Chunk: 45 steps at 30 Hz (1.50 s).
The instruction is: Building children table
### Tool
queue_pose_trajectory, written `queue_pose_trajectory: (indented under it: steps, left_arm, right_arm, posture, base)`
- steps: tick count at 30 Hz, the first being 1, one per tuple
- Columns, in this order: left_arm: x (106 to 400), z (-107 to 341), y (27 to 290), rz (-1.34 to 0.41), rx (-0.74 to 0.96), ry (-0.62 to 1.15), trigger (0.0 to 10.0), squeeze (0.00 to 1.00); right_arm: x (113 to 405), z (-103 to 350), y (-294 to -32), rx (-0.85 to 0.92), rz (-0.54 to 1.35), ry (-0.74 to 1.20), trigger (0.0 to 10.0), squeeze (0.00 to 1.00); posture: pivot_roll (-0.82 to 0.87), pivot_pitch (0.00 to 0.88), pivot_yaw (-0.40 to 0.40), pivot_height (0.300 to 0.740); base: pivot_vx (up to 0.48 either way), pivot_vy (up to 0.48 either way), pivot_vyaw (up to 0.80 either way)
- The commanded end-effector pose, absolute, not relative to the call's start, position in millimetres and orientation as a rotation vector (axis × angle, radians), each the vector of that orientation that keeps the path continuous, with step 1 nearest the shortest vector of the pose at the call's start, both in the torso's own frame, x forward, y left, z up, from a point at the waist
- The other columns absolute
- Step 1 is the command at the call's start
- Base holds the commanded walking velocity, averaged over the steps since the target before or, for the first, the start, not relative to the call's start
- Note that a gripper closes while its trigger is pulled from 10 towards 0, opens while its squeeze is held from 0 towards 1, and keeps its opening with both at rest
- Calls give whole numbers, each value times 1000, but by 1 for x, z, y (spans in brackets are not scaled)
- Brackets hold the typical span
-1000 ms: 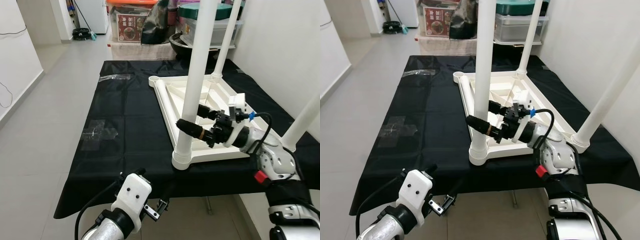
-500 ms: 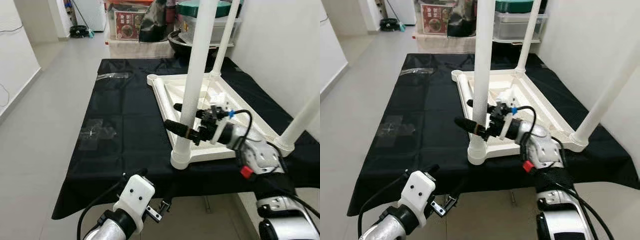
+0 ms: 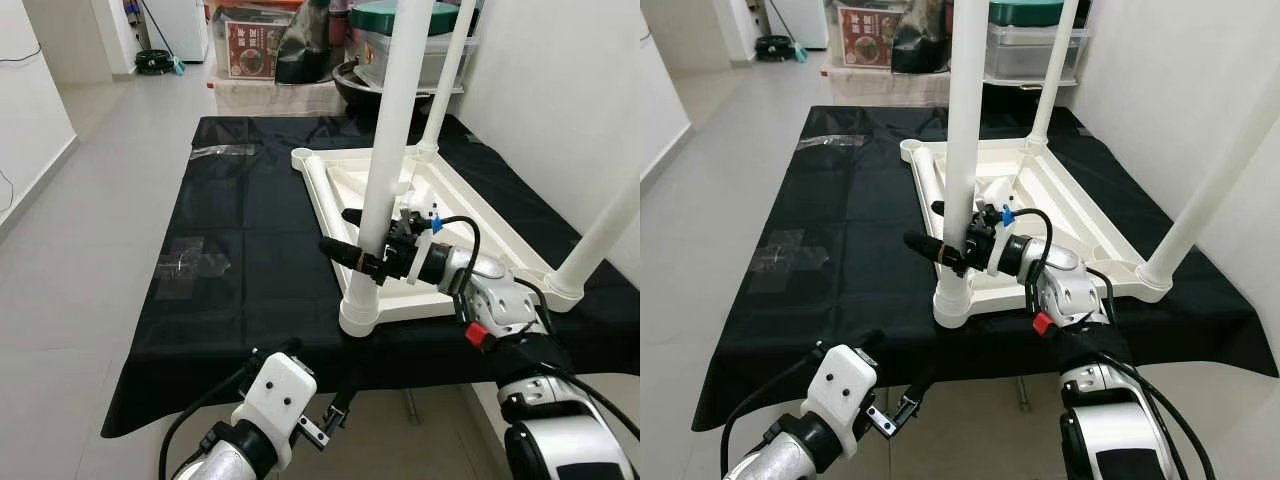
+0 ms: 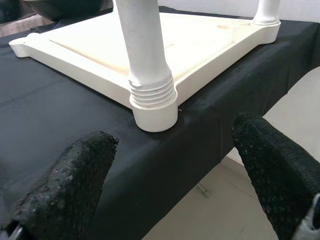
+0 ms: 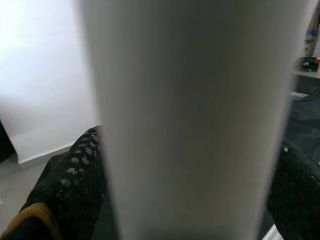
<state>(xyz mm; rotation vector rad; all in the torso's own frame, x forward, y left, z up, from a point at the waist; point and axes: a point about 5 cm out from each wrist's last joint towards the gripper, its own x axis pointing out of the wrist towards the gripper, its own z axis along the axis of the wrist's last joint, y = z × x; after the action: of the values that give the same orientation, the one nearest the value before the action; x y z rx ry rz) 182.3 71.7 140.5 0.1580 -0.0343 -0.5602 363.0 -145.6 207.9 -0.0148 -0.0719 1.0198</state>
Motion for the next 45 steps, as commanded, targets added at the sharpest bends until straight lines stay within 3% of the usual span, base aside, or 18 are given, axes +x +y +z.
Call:
queue_pose_trajectory:
  steps: [1,5,6,7,8,9,24,30,34,36,39,43,45]
  left_arm:
    - [180,139,72,-565,176,-34,10000,0]
    - [180,139,71,-564,173,-36,10000,0]
    - [180,139,71,-563,174,-37,10000,0]
    - [180,139,71,-563,175,-37,10000,0]
    - [180,139,71,-563,175,-37,10000,0]
    - [180,139,71,-562,175,-36,10000,0]
    - [185,140,76,-532,188,-45,10000,0]
    - [193,144,84,-484,197,-65,10000,0]
    - [199,147,92,-448,215,-81,10000,0]
    - [199,147,92,-447,215,-81,10000,0]
    - [198,146,90,-459,217,-79,10000,0]
    - [197,145,89,-462,215,-77,10000,0]
    - [197,145,88,-466,214,-77,10000,0]
  right_arm:
    - [366,211,-143,-36,1009,-85,10000,0]
    - [367,212,-142,-38,999,-92,10000,0]
    - [367,211,-142,-39,998,-94,7294,0]
    - [367,211,-141,-40,999,-97,941,0]
    - [367,211,-141,-40,999,-97,941,0]
    - [367,211,-141,-32,1001,-100,0,0]
    - [361,198,-129,-39,1009,-99,0,0]
    - [363,192,-131,-82,864,-96,0,0]
    - [373,180,-152,-112,370,-28,0,0]
    - [374,179,-156,-115,298,-19,0,0]
    - [368,178,-166,-91,-18,-8,0,0]
    - [360,178,-158,-35,-156,5,0,0]
    - [355,178,-142,51,-256,28,0,0]
  posture:
    - [139,26,-68,740]
    - [138,27,-69,740]
    - [137,26,-69,740]
    - [138,26,-69,740]
    - [138,26,-69,740]
    - [138,26,-69,740]
    - [135,33,-71,740]
    - [135,36,-73,740]
    - [124,46,-67,740]
    - [124,46,-67,740]
    - [125,48,-65,740]
    - [127,50,-67,740]
    - [129,49,-68,740]
  base:
    - [0,0,0]
    - [0,0,0]
    - [0,0,0]
    - [0,0,0]
    - [0,0,0]
    - [0,0,0]
    - [0,0,0]
    - [0,0,0]
    - [0,0,0]
    - [0,0,0]
    - [0,0,0]
    - [0,0,0]
    - [0,0,0]
